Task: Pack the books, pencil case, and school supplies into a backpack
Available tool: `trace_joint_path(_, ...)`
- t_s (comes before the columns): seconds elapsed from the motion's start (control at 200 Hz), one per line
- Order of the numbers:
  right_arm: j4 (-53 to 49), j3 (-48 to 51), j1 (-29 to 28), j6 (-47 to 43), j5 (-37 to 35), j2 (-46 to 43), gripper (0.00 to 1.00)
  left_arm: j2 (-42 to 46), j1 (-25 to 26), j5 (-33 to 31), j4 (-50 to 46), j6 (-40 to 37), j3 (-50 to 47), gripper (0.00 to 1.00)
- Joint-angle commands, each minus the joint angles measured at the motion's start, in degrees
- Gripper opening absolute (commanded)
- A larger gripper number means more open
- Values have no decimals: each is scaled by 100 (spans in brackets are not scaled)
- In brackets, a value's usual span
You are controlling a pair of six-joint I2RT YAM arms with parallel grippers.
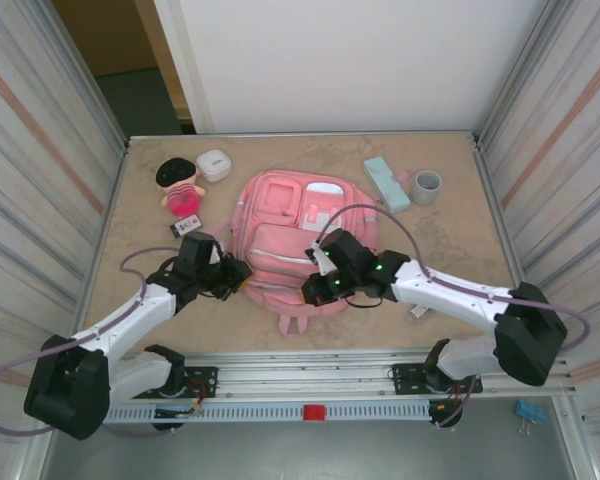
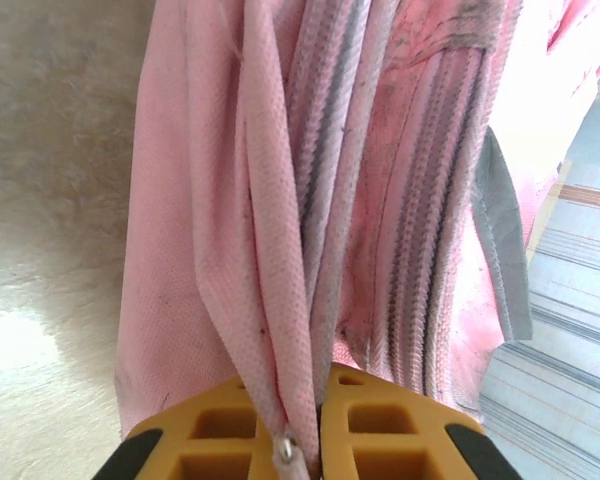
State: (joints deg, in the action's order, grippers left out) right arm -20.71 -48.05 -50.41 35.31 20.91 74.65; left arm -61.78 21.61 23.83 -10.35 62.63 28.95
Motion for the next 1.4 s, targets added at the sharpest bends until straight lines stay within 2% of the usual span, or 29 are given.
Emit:
trace_joint_path(0.0,-691,330,507,-214,190,-567,0,234,-365,-319,-508,-531,84,0)
trace_joint_path(0.16,-835,680,1230,-417,502,-922,0,398,-571,-305,-707,-759,128,0)
trace_joint_path(0.331,-757,607,1251,-575,929,-744,0,516,-630,-396,-858,-983,204,0)
trace_joint_path(0.376,-691,553,1172,-587,1030,-688,0,530,-631,-381,-900,-1103,260,11)
trace_joint_path(0.416,-658,498,1082,-621,1072,-626,0,564,-630,-364,-936,-1209,310,28)
trace_joint_path(0.476,-680,417,993,-635,1075,-535,0,617,-629,-379,-1083,-1385,417,47)
trace_joint_path(0.526,-717,356,964,-606,1088,-466,0,698,-621,-421,-1251,-1584,506,58)
trace_joint_path(0.626,-617,320,850,-493,1135,-348,25,917,-453,-569,-1457,-2415,687,70)
trace_joint_path(0.671,-483,323,779,-426,1169,-317,32,1049,-305,-637,-1497,-3007,762,71)
trace_joint_path(0.747,-316,300,716,-368,1259,-230,38,1235,-6,-632,-1578,-4523,872,71)
trace_joint_path(0.902,13,275,705,-142,1437,-69,42,1334,744,187,-1960,-8039,938,69)
trace_joint_path(0.997,232,313,676,7,1526,-27,43,1042,1263,-90,-2251,-9494,1011,71)
trace_joint_path(1.117,466,413,663,205,1585,30,43,455,1511,-424,-2296,-10362,1114,75)
trace_joint_path(1.288,808,490,669,516,1703,154,44,-5,1513,-51,-1987,-10898,1073,75)
trace_joint_path(1.393,941,498,665,678,1810,276,45,-145,1554,90,-1542,-10964,924,70)
